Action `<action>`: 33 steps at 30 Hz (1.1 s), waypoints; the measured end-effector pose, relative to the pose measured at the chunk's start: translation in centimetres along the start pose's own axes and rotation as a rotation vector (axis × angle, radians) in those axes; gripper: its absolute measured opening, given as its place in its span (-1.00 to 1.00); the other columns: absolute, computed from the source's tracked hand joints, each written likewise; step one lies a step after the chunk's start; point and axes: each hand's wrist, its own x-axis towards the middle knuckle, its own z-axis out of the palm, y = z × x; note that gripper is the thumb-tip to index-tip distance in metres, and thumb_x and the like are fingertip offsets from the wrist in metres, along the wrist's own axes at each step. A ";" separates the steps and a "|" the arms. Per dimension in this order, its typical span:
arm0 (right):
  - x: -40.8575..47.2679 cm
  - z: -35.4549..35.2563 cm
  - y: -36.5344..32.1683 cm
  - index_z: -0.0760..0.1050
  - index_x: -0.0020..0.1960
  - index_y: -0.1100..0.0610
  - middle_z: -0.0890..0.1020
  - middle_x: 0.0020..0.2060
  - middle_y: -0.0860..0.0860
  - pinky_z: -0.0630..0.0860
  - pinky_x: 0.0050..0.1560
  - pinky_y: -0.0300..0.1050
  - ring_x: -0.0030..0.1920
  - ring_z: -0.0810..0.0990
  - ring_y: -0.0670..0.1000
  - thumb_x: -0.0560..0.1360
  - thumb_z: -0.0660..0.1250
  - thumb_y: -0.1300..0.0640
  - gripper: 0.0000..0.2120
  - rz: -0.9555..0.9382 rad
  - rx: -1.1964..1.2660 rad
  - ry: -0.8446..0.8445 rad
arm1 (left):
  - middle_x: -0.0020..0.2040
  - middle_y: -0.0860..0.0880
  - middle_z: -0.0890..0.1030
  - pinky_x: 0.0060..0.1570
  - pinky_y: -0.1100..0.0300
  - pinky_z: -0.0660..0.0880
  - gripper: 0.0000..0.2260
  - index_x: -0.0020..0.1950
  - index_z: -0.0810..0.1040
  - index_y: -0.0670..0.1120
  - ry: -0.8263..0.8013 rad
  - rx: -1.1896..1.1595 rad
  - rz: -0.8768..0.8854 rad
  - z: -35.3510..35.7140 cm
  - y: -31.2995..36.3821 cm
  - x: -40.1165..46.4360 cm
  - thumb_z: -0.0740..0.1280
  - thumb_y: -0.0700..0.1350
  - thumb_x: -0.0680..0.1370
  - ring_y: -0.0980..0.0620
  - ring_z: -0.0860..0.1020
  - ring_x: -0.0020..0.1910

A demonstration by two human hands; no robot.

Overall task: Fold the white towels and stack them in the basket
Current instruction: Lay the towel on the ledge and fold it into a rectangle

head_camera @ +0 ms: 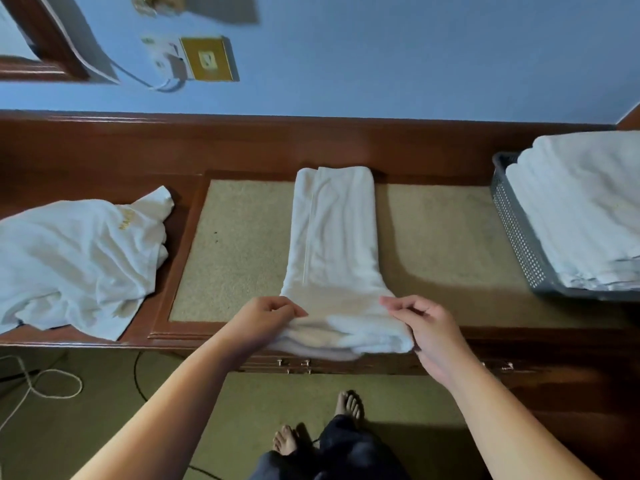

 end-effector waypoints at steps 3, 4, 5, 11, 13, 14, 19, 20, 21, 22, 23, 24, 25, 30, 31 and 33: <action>1.8 -1.0 -2.3 0.70 0.09 0.28 0.71 0.13 0.23 0.60 0.15 0.08 0.18 0.67 0.19 0.62 0.19 0.34 -0.71 0.032 0.132 -0.080 | -0.06 0.07 0.75 -0.02 0.15 0.47 -0.70 -0.02 0.76 -0.02 -0.068 -0.005 0.124 -1.9 2.5 0.9 0.44 0.16 0.45 0.11 0.64 -0.05; 2.6 -1.4 -3.0 0.69 0.10 0.31 0.68 0.15 0.31 0.61 0.11 0.06 0.15 0.66 0.23 0.56 0.14 0.35 -0.65 0.032 0.218 -0.118 | -0.10 0.04 0.71 -0.09 0.18 0.43 -0.62 0.01 0.73 -0.05 -0.112 0.018 0.161 -2.7 3.2 1.1 0.48 0.22 0.42 0.13 0.60 -0.11; 3.5 -1.8 -3.8 0.69 0.10 0.34 0.66 0.15 0.37 0.62 0.08 0.03 0.12 0.65 0.24 0.46 0.12 0.36 -0.60 0.029 0.293 -0.159 | -0.14 0.06 0.65 -0.14 0.21 0.39 -0.57 0.04 0.70 -0.06 -0.162 0.077 0.199 -3.5 3.9 1.6 0.52 0.25 0.39 0.16 0.56 -0.16; 6.7 -1.7 -6.8 0.67 0.23 0.11 0.72 0.14 0.12 0.53 0.21 -0.04 0.19 0.65 0.07 0.46 0.33 0.55 -0.51 -0.129 -0.094 -0.282 | 0.16 0.26 0.39 0.11 0.25 0.49 -0.23 0.25 0.48 0.18 -0.238 0.660 0.246 -5.8 4.8 5.6 0.66 0.35 0.14 0.22 0.49 0.10; 7.8 -0.8 -7.8 0.64 0.23 0.11 0.73 0.09 0.05 0.59 0.15 -0.10 0.14 0.68 0.01 0.47 0.47 0.44 -0.60 -0.174 -0.182 -0.266 | 0.12 0.21 0.40 0.02 0.34 0.48 -0.47 0.14 0.56 0.16 -0.130 0.675 0.410 -5.5 4.6 7.5 0.67 0.18 0.26 0.23 0.51 0.01; 8.3 -0.3 -8.2 0.65 0.20 0.11 0.74 0.05 0.04 0.61 0.06 -0.16 0.08 0.70 0.01 0.48 0.49 0.40 -0.65 -0.181 -0.188 -0.233 | 0.09 0.19 0.43 -0.04 0.39 0.45 -0.60 0.05 0.57 0.17 -0.071 0.622 0.455 -5.4 4.5 8.3 0.66 0.13 0.32 0.23 0.52 -0.04; 12.2 1.9 -10.9 0.66 0.14 0.08 0.70 -0.20 0.05 0.58 -0.35 -0.07 -0.26 0.65 0.14 0.49 0.52 0.07 -0.76 -0.139 -0.144 -0.103 | -0.09 -0.04 0.64 -0.13 0.10 0.57 -0.90 0.01 0.66 -0.05 0.028 0.105 0.308 -6.8 5.6 12.0 0.47 -0.04 0.59 0.11 0.62 -0.15; 13.2 2.3 -11.3 0.65 0.15 0.06 0.70 -0.21 0.02 0.53 -0.41 -0.08 -0.28 0.65 0.14 0.51 0.51 0.05 -0.77 -0.135 -0.165 -0.082 | -0.13 -0.03 0.65 -0.15 0.14 0.55 -0.89 0.02 0.66 -0.09 0.033 0.034 0.277 -7.0 5.9 12.9 0.44 -0.05 0.62 0.13 0.61 -0.18; 14.4 2.7 -11.6 0.65 0.15 0.03 0.69 -0.21 0.02 0.48 -0.45 -0.09 -0.30 0.64 0.12 0.53 0.50 0.03 -0.78 -0.132 -0.176 -0.059 | -0.16 0.01 0.65 -0.17 0.21 0.52 -0.88 0.03 0.66 -0.11 0.049 -0.025 0.247 -7.1 6.3 13.9 0.43 -0.06 0.63 0.18 0.60 -0.20; 15.7 3.2 -11.9 0.65 0.15 0.02 0.67 -0.22 0.03 0.43 -0.48 -0.11 -0.32 0.63 0.09 0.54 0.49 0.02 -0.79 -0.131 -0.185 -0.038 | -0.15 0.05 0.68 -0.19 0.29 0.49 -0.87 0.04 0.68 -0.11 0.064 -0.084 0.219 -7.1 6.8 15.1 0.42 -0.06 0.64 0.23 0.60 -0.20; 17.1 3.7 -12.2 0.65 0.15 0.01 0.65 -0.22 0.06 0.40 -0.49 -0.12 -0.35 0.61 0.06 0.55 0.48 0.00 -0.80 -0.130 -0.200 -0.014 | -0.10 0.07 0.72 -0.20 0.36 0.48 -0.87 0.06 0.70 -0.10 0.076 -0.158 0.186 -7.0 7.2 16.3 0.41 -0.07 0.64 0.25 0.63 -0.17; 18.6 4.1 -12.5 0.65 0.14 0.02 0.64 -0.24 0.08 0.39 -0.49 -0.13 -0.38 0.60 0.04 0.57 0.47 -0.01 -0.81 -0.131 -0.224 0.010 | -0.04 0.07 0.75 -0.21 0.41 0.49 -0.87 0.09 0.72 -0.08 0.094 -0.238 0.145 -7.0 7.7 17.8 0.42 -0.07 0.63 0.24 0.67 -0.11; 20.8 4.6 -12.8 0.64 0.14 0.03 0.63 -0.26 0.08 0.39 -0.49 -0.15 -0.40 0.59 0.02 0.58 0.45 -0.02 -0.81 -0.132 -0.247 0.040 | 0.00 0.06 0.76 -0.20 0.42 0.51 -0.86 0.11 0.73 -0.06 0.115 -0.313 0.104 -7.1 8.2 19.8 0.44 -0.05 0.61 0.21 0.69 -0.03; 30.6 6.0 -14.4 0.52 0.07 0.16 0.60 -0.29 0.08 0.44 -0.53 -0.19 -0.50 0.58 -0.04 0.64 0.37 -0.05 -0.74 -0.163 -0.394 0.224 | -0.08 0.04 0.76 -0.04 0.15 0.64 -0.71 -0.01 0.72 -0.04 0.322 -0.392 -0.014 -6.8 10.6 28.8 0.52 0.18 0.51 0.08 0.71 -0.05; 32.5 6.2 -14.6 0.51 0.05 0.16 0.61 -0.27 0.10 0.45 -0.53 -0.17 -0.48 0.61 -0.03 0.65 0.36 -0.06 -0.73 -0.161 -0.429 0.247 | -0.13 0.02 0.75 -0.06 0.10 0.64 -0.69 -0.08 0.71 -0.03 0.367 -0.346 -0.021 -6.7 11.3 30.6 0.51 0.22 0.51 0.07 0.70 -0.09; 36.2 6.4 -15.0 0.49 0.02 0.18 0.65 -0.22 0.11 0.54 -0.47 -0.11 -0.40 0.68 0.02 0.65 0.34 -0.07 -0.71 -0.142 -0.479 0.279 | -0.18 -0.02 0.72 -0.10 0.05 0.61 -0.60 -0.15 0.69 -0.06 0.435 -0.261 -0.026 -6.5 12.1 34.3 0.46 0.28 0.51 0.02 0.68 -0.15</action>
